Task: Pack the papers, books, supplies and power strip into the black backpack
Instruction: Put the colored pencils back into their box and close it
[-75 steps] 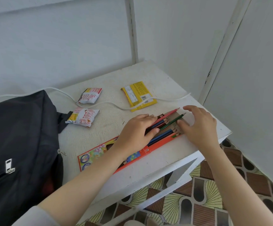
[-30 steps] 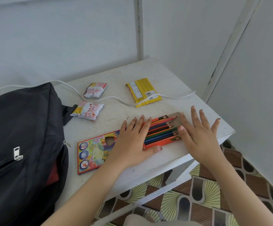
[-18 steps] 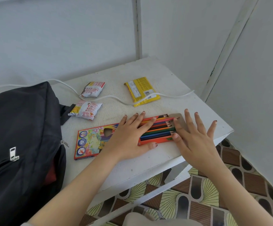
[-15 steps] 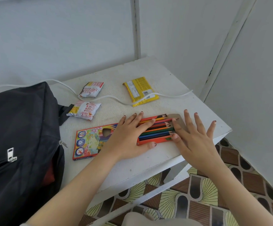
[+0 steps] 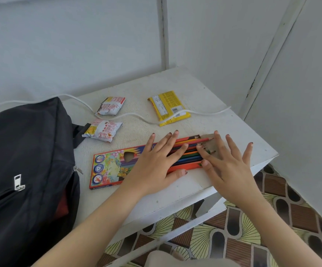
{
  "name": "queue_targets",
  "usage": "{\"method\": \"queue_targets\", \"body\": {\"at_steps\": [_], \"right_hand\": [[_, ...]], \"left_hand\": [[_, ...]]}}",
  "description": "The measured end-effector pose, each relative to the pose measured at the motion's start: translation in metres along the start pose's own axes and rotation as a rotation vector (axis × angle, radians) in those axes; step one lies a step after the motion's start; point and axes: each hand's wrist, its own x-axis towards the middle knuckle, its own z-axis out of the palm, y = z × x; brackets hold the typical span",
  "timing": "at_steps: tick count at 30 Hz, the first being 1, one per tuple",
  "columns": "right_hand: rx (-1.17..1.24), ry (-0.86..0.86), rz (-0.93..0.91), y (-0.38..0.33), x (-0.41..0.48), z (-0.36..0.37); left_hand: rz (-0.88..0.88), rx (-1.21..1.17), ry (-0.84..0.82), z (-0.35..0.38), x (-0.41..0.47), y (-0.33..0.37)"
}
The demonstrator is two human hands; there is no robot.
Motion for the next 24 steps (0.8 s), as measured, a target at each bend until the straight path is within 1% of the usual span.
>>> {"method": "queue_targets", "body": {"at_steps": [5, 8, 11, 17, 24], "right_hand": [[-0.103, 0.028, 0.024, -0.005, 0.002, -0.002], [-0.084, -0.001, 0.017, -0.005, 0.001, -0.001], [-0.058, -0.041, -0.038, -0.002, -0.001, 0.0], [-0.003, -0.056, -0.06, 0.001, 0.0, -0.001], [-0.026, -0.083, -0.072, -0.014, -0.002, 0.0]], "left_hand": [[-0.033, -0.039, -0.028, -0.001, -0.002, 0.003], [-0.045, -0.065, -0.067, -0.003, -0.001, 0.002], [-0.05, -0.076, -0.076, 0.0, -0.002, 0.002], [-0.054, -0.149, -0.008, -0.001, 0.0, 0.004], [-0.085, -0.198, 0.065, -0.002, -0.002, 0.009]]}}
